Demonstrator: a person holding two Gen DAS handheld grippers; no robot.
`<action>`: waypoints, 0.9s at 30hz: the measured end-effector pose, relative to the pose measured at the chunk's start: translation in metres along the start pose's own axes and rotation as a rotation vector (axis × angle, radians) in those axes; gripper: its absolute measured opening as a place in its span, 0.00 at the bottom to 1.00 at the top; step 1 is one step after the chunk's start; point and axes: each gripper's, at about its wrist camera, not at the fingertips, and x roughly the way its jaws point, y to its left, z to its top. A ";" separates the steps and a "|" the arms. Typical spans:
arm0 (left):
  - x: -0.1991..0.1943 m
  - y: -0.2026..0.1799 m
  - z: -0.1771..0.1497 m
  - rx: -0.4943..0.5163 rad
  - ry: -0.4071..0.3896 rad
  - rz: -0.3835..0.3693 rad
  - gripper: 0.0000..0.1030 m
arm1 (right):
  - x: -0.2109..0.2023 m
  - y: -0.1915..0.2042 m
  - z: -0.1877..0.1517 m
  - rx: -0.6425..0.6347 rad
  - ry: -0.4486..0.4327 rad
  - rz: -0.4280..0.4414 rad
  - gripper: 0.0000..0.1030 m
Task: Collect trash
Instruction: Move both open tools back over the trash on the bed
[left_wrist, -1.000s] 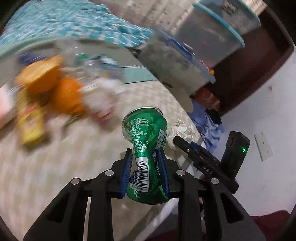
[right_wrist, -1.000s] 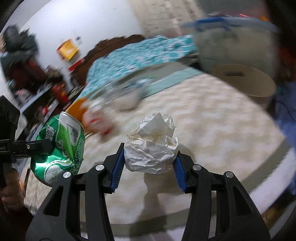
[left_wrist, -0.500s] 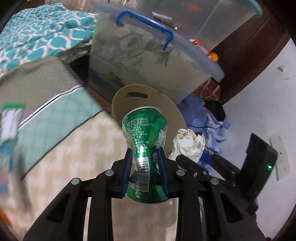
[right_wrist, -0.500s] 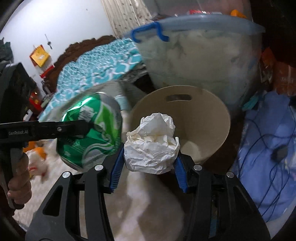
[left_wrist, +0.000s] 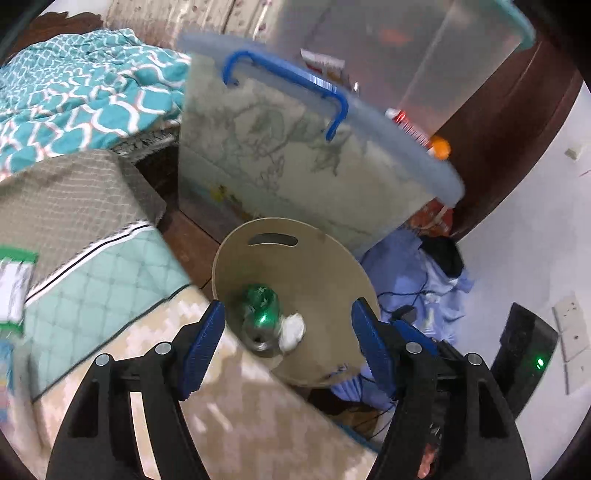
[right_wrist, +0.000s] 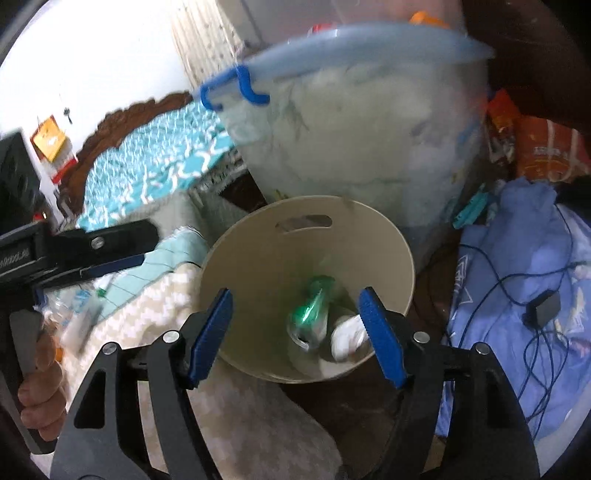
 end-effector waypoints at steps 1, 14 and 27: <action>-0.016 0.002 -0.009 0.004 -0.018 -0.008 0.65 | -0.009 0.007 -0.005 0.001 -0.009 0.028 0.70; -0.203 0.109 -0.217 -0.010 -0.003 0.253 0.65 | -0.024 0.188 -0.126 -0.148 0.167 0.408 0.70; -0.341 0.247 -0.317 -0.433 -0.180 0.602 0.66 | -0.020 0.346 -0.227 -0.360 0.420 0.599 0.41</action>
